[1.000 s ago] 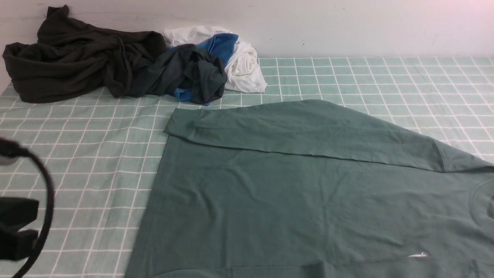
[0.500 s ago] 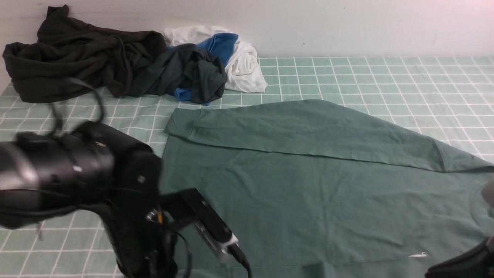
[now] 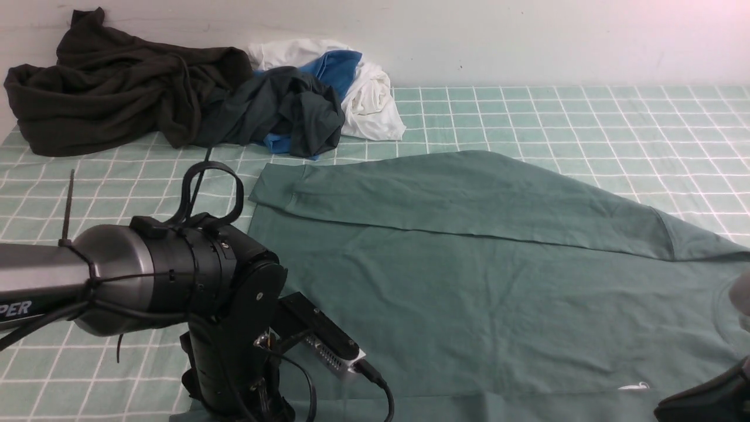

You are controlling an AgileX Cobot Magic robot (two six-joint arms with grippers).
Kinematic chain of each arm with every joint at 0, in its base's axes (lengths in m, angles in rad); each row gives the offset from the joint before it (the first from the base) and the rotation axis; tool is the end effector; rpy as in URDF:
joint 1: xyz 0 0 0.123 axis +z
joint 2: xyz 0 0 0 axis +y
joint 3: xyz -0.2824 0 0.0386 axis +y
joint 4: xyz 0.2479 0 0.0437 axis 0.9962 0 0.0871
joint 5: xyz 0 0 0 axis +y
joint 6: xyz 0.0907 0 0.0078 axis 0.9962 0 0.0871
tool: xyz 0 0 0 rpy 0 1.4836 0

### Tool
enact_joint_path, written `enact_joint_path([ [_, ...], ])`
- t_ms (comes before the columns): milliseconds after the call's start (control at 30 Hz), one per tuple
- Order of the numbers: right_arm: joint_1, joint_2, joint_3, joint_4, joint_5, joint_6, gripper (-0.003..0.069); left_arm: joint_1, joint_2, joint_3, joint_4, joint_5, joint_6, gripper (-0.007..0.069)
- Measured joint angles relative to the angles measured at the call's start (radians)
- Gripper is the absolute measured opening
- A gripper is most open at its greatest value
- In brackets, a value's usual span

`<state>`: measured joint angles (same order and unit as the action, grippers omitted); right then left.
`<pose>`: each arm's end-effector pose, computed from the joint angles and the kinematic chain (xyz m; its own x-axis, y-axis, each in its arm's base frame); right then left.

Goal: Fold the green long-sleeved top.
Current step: Use the left arm to clamp the cuff closest to it

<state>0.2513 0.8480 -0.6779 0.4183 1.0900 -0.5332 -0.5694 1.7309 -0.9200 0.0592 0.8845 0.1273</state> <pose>0.1174 0.0640 0.2844 -0.7075 -0.4941 -0.5052 -0.6436 0.7458 0.1719 0.2399 -0.1486 0.1552 -0.7416 0.6694 0.0436 0.6708 0.7406 0.0391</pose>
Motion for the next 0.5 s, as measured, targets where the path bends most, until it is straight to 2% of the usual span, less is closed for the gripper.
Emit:
enact_joint_path([
  [300,0.0,0.0,0.0,0.0,-0.01,0.002,-0.0014,0.012,-0.082,-0.001,0.009,-0.052,0.0,0.0461],
  [500,0.0,0.0,0.0,0.0,-0.032,0.002,-0.0014,0.014,-0.048,-0.004,0.012,-0.058,0.003,0.0461],
])
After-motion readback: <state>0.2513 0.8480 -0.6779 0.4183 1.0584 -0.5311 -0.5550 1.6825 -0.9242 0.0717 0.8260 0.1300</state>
